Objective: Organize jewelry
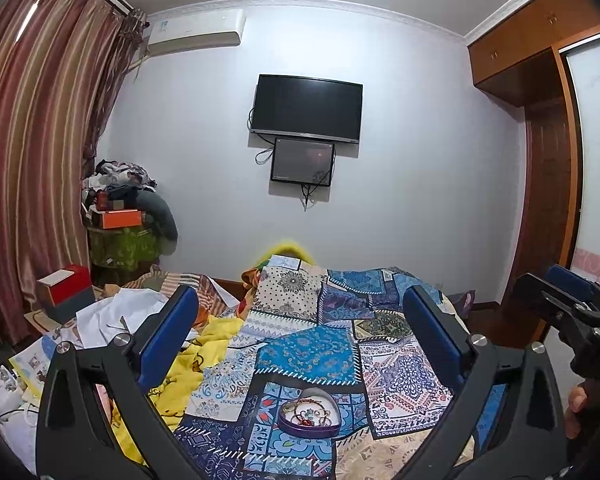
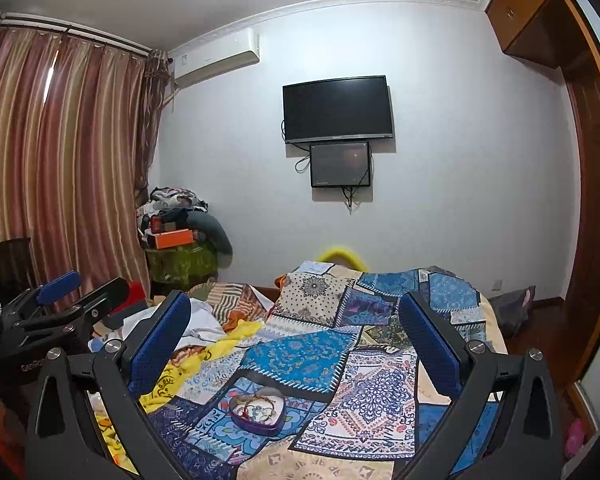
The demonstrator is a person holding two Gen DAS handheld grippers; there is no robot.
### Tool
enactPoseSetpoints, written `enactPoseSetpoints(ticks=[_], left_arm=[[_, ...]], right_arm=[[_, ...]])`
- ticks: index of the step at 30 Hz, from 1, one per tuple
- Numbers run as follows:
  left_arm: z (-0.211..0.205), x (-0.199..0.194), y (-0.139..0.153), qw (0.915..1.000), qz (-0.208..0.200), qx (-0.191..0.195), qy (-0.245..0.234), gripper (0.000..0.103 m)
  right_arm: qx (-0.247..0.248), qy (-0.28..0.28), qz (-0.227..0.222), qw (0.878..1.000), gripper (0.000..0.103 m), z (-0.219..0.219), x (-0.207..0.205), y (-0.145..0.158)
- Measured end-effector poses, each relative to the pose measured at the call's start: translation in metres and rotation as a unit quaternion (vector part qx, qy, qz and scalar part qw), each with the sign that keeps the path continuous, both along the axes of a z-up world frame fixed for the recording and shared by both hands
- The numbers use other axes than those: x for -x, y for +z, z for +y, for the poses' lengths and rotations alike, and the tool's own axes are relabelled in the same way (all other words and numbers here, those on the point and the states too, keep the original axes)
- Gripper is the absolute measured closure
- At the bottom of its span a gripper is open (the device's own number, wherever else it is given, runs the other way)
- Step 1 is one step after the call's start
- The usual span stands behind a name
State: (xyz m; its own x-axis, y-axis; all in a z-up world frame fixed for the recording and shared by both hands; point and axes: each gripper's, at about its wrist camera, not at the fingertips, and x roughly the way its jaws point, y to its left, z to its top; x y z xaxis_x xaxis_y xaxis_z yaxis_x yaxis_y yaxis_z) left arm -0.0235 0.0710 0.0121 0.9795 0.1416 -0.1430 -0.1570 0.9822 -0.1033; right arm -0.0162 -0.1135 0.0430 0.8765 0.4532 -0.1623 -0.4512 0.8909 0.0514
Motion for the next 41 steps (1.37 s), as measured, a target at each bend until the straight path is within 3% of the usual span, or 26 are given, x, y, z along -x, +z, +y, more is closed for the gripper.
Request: enactPoseSetpoints(ticks=[41], left_arm=[[0.0041,-0.0026,-0.0055,0.9995,0.007,0.010,-0.029,0.000]], right_arm=[[0.009,-0.010,0.009,1.000,0.000,-0.0013,-0.0038,-0.0006]])
